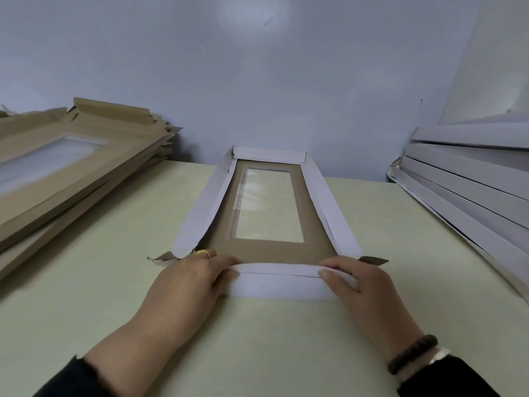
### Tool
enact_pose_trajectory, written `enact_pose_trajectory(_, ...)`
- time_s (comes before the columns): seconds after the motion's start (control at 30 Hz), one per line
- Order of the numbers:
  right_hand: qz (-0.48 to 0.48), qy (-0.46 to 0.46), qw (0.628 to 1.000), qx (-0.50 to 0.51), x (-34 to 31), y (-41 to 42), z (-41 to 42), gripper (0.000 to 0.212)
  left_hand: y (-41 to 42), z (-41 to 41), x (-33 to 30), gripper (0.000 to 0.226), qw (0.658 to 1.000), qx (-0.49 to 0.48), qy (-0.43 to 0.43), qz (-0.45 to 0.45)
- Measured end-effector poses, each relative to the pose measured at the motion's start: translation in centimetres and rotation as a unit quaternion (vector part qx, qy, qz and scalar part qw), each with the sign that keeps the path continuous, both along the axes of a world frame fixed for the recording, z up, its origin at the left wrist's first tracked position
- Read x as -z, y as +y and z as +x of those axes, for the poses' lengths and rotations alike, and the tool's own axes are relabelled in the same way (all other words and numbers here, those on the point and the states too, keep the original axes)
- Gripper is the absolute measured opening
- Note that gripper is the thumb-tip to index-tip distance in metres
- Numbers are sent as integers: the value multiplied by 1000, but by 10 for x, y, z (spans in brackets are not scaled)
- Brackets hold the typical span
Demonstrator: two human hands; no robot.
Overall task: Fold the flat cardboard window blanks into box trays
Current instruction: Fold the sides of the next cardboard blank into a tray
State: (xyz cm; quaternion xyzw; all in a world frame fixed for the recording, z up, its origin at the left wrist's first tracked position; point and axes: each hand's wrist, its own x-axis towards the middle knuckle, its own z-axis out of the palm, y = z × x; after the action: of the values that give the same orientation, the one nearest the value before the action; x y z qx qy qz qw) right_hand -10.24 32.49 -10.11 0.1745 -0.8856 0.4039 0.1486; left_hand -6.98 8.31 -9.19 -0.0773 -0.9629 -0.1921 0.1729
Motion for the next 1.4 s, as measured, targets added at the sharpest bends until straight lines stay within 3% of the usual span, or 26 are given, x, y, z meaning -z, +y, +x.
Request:
enact_pose_trajectory(0.1, 62, 25, 997, 29, 5, -3, -3, 11, 3, -8, 0, 34, 999, -26, 9, -46)
enact_pose_trajectory(0.23, 154, 22, 988, 23, 9, -4, -8, 38, 7, -13, 4, 41, 988, -17, -5, -154)
enact_pose_trajectory(0.33, 211, 47, 976, -19, 8, -7, -9, 42, 8, -15, 11, 59, 989, -1, -6, -149)
enact_pose_trajectory(0.43, 215, 52, 972, -79, 8, -13, -8, 40, 15, -14, 14, 75, 990, 85, -34, -105)
enact_pose_trajectory(0.57, 228, -31, 961, -152, 11, -17, -10, 47, 19, -17, 18, 46, 981, 155, -85, -74)
enact_pose_trajectory(0.67, 191, -62, 969, -147, 7, -8, -11, 48, 6, -17, 16, 48, 981, 136, -121, -69)
enact_pose_trajectory(0.8, 151, -57, 979, -124, 5, 8, -12, 45, -13, -12, 13, 50, 987, 98, -130, 3)
enact_pose_trajectory(1.0, 93, -20, 990, -100, 2, 11, -12, 17, -13, -9, 9, 35, 995, 68, -77, -2)
enact_pose_trajectory(1.13, 114, -14, 990, -80, 1, 9, -12, 20, -10, -5, 3, 30, 997, 36, -67, 12)
enact_pose_trajectory(1.3, 105, 10, 994, -34, 0, -1, -14, 40, -6, -8, 4, 30, 999, -9, -19, -37)
enact_pose_trajectory(1.4, 84, 5, 996, -20, 2, -6, -17, 23, -2, -14, 5, 23, 997, -19, 3, -70)
